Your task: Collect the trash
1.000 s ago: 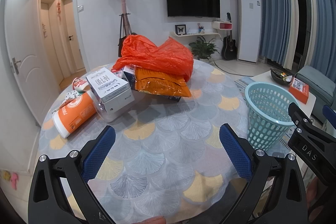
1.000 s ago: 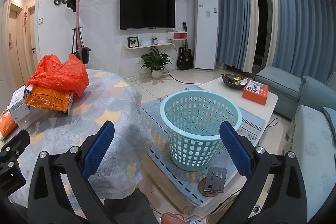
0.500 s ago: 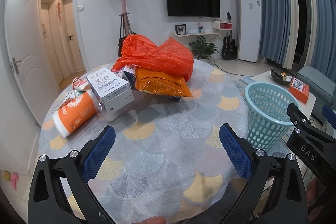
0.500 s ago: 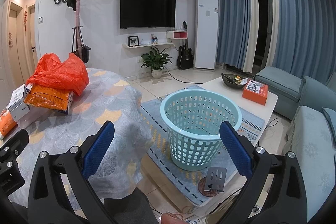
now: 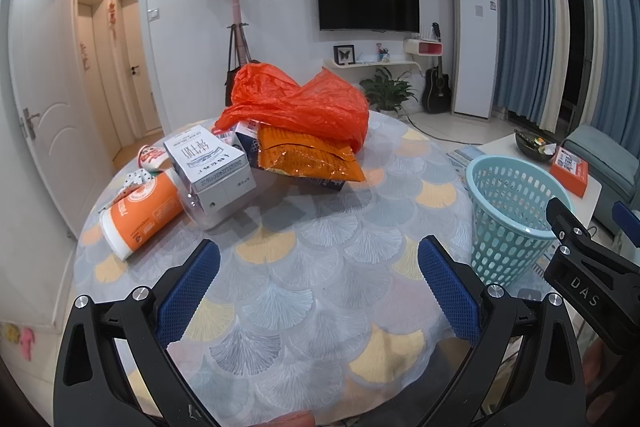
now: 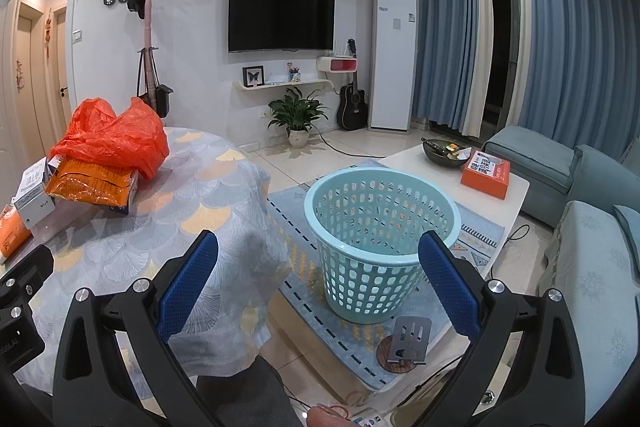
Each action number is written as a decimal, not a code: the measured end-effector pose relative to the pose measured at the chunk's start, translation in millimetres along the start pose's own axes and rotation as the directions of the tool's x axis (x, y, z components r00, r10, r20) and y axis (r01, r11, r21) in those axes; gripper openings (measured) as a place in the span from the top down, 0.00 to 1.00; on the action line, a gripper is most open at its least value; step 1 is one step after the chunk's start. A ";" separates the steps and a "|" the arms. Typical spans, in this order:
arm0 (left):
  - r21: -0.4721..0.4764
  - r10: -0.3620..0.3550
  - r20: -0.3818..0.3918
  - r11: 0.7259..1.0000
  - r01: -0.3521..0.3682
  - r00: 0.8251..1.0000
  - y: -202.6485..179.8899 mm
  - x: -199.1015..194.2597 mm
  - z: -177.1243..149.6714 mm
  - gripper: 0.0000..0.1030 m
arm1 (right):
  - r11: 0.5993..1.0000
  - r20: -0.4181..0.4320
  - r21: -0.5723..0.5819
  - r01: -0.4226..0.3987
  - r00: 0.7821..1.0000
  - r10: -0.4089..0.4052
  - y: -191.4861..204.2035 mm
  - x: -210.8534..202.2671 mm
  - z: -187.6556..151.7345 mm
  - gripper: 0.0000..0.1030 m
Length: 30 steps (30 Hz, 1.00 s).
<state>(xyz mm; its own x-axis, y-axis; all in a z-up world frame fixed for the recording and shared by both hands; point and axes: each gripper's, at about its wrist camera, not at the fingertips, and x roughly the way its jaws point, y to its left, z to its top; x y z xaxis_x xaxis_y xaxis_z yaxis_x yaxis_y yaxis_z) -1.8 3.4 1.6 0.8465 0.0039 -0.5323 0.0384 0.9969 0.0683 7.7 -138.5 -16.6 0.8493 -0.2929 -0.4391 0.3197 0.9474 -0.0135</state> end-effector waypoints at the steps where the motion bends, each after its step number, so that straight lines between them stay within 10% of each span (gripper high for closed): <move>1: 0.000 0.001 0.000 1.000 -0.001 1.000 -0.1 0.1 0.0 0.07 | 1.000 0.000 0.000 0.000 1.000 0.000 0.1 0.1 0.1 0.07; 30: -0.001 0.000 -0.007 1.000 0.000 1.000 -0.7 2.2 -4.2 0.07 | 1.000 -0.006 -0.005 0.006 1.000 -0.006 -0.2 2.0 -2.8 0.07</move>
<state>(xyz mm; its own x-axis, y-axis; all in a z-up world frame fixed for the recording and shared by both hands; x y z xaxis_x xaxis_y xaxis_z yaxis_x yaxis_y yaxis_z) -2.2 3.0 -3.3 0.8426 0.0047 -0.5386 0.0374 0.9970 0.0672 8.1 -138.9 -19.9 0.8450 -0.2978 -0.4441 0.3228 0.9463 -0.0204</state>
